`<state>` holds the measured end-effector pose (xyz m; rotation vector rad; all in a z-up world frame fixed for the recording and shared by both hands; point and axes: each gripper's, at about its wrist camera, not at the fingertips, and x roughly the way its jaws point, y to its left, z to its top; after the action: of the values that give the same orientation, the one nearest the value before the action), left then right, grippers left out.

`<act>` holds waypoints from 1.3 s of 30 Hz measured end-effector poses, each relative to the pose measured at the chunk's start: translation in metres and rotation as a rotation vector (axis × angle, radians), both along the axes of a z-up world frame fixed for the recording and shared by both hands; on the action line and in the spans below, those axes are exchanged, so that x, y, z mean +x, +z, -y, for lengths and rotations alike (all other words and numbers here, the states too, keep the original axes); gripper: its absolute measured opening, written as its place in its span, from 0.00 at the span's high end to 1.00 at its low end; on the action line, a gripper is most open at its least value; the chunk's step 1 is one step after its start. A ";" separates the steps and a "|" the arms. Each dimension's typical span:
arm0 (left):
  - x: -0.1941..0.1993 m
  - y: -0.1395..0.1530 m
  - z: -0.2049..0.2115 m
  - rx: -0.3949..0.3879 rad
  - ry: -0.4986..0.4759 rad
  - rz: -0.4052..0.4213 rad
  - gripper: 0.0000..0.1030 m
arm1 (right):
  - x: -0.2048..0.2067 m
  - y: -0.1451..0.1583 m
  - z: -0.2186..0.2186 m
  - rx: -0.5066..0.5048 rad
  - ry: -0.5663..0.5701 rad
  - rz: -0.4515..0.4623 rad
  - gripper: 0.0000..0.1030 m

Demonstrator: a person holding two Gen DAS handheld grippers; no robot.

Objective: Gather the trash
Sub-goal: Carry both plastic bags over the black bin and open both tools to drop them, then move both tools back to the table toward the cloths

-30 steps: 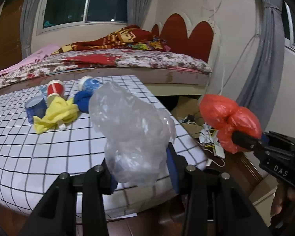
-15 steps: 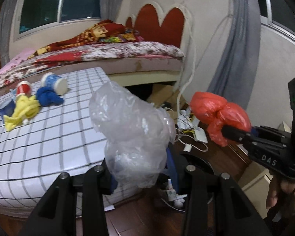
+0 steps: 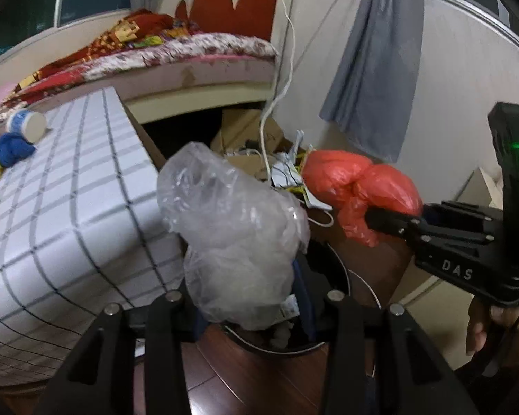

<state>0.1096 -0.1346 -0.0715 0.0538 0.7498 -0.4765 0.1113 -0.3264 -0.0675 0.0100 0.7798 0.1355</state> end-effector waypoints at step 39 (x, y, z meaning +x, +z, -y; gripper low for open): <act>0.034 -0.103 0.004 0.095 0.120 -0.244 0.01 | 0.042 -0.111 0.008 -0.189 -0.025 -0.295 0.01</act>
<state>0.1440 -0.1387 -0.1749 0.0389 1.0090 -0.3360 0.1534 -0.3340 -0.1788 -0.1420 1.0840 0.0362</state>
